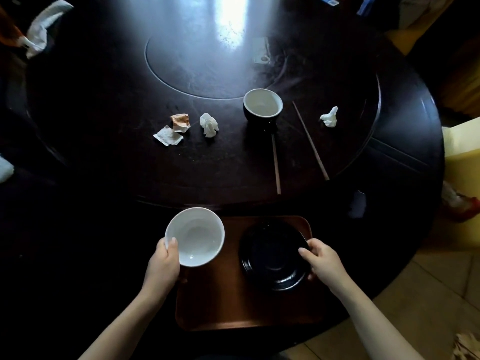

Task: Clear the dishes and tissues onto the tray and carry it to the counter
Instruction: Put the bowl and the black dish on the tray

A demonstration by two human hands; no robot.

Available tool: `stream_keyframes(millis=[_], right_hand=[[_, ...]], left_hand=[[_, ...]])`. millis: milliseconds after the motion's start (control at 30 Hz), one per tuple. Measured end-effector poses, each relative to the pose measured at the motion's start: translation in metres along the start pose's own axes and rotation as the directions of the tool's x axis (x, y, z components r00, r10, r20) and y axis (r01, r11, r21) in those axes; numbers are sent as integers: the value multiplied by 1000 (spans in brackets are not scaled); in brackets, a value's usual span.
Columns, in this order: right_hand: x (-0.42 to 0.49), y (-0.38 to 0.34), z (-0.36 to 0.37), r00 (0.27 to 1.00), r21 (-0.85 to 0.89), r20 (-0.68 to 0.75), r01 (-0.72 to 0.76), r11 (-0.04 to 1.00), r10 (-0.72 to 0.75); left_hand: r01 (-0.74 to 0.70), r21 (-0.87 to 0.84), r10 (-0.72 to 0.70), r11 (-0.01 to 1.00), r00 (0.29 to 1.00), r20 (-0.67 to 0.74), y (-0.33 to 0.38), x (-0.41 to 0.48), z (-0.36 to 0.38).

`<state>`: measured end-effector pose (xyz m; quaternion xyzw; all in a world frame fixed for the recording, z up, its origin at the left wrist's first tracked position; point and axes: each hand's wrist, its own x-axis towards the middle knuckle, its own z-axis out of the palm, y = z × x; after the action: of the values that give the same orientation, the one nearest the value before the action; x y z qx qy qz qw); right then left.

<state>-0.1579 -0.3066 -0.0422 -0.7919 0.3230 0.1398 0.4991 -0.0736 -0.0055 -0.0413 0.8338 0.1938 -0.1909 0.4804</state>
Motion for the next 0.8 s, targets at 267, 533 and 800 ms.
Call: stream_keyframes(millis=[267,533,800], right_hand=[[12,-1,-6,1000,-84,-6,-4,996,3],[14,-7,-14,992,-305,119,6,952,32],[10,-1,-16,985,-419,162,17,908,56]], left_hand=[[58,31,-57,998,998,-9,-2,-19,28],[71,41,-68,997,994,-81,-5,-34,36],[104,91,-99,990,994,-50,-12,-39,30]])
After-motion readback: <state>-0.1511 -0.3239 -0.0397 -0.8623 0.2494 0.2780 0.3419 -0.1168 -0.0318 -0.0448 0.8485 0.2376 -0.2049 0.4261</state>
